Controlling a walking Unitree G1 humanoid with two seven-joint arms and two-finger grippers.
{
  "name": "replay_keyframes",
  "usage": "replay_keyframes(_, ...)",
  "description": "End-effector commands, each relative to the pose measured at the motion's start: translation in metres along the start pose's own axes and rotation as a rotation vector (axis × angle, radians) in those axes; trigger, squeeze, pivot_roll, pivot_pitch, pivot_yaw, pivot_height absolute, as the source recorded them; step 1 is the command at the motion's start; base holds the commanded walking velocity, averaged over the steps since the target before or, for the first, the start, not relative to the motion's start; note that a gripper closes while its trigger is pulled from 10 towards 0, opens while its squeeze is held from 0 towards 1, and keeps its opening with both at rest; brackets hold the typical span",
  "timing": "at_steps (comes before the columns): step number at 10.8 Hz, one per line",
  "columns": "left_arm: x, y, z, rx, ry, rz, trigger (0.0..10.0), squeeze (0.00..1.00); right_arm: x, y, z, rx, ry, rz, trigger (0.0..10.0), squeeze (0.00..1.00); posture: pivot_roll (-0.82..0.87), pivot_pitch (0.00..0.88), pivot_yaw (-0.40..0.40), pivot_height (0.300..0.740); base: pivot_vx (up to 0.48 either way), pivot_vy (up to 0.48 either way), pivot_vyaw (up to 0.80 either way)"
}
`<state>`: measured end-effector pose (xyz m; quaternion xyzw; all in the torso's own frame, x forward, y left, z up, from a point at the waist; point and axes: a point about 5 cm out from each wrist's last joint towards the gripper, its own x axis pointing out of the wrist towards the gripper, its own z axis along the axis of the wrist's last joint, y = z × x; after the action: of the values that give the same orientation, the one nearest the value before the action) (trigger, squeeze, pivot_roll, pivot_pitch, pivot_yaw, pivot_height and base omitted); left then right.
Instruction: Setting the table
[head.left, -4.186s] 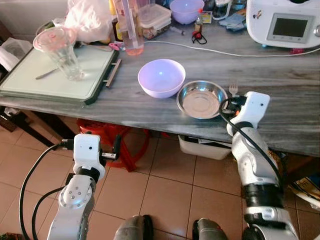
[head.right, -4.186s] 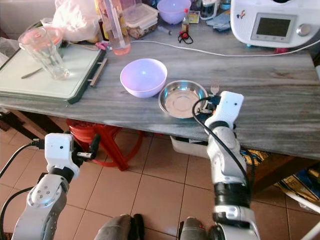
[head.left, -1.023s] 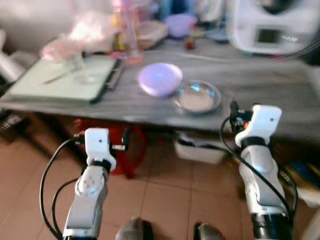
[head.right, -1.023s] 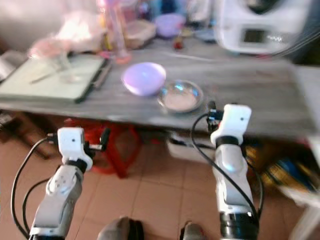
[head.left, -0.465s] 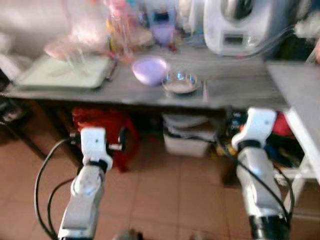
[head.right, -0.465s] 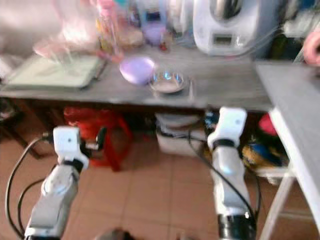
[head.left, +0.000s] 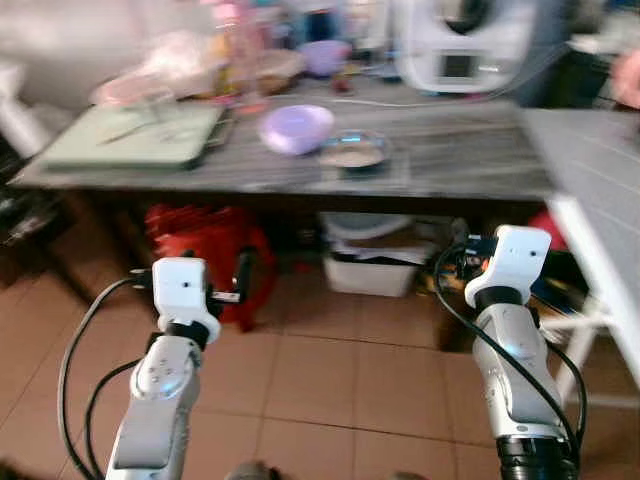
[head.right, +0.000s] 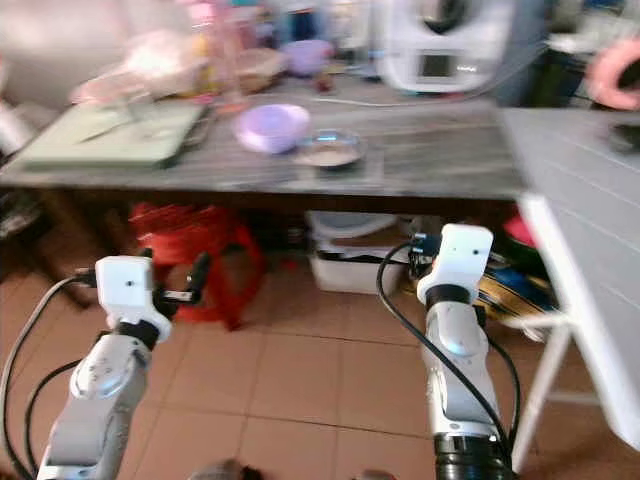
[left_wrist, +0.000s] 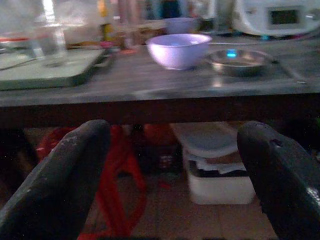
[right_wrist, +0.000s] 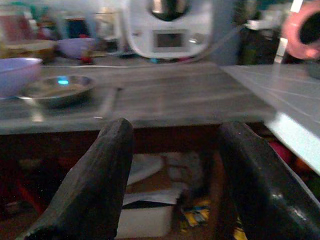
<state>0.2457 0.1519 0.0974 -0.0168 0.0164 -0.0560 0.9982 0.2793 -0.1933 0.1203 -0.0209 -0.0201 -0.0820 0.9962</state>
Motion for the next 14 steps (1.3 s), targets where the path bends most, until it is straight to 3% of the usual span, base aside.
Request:
replay_keyframes(1, -0.0005, -0.0028, 0.0034, -0.007, -0.009, -0.020, 10.0, 0.00, -0.0006, 0.0000, 0.0042, 0.002, -0.011, 0.004, 10.0, 0.00, -0.01, 0.022, 0.093, 0.740, 0.000, -0.435, -0.52)
replay_keyframes(3, -0.0021, -0.0025, 0.0027, -0.005, 0.000, -0.025, 10.0, 0.00, -0.0010, 0.0019, 0.0028, 0.018, 0.001, 0.014, 10.0, 0.00, -0.01, 0.023, 0.095, 0.740, 0.000, -0.435, -0.52)
replay_keyframes(7, -0.0060, -0.0016, 0.0006, 0.005, 0.023, -0.043, 10.0, 0.00, -0.0057, 0.0011, 0.0011, 0.022, 0.004, 0.008, 10.0, 0.00, -0.01, 0.030, 0.109, 0.740, 0.000, -0.323, 0.00)
replay_keyframes(14, -0.0072, -0.0004, 0.0012, 0.003, 0.019, -0.025, 10.0, 0.00, 0.0005, 0.0074, 0.0050, 0.019, -0.004, 0.048, 10.0, 0.00, 0.00, 0.035, 0.093, 0.740, 0.000, -0.303, 0.00)
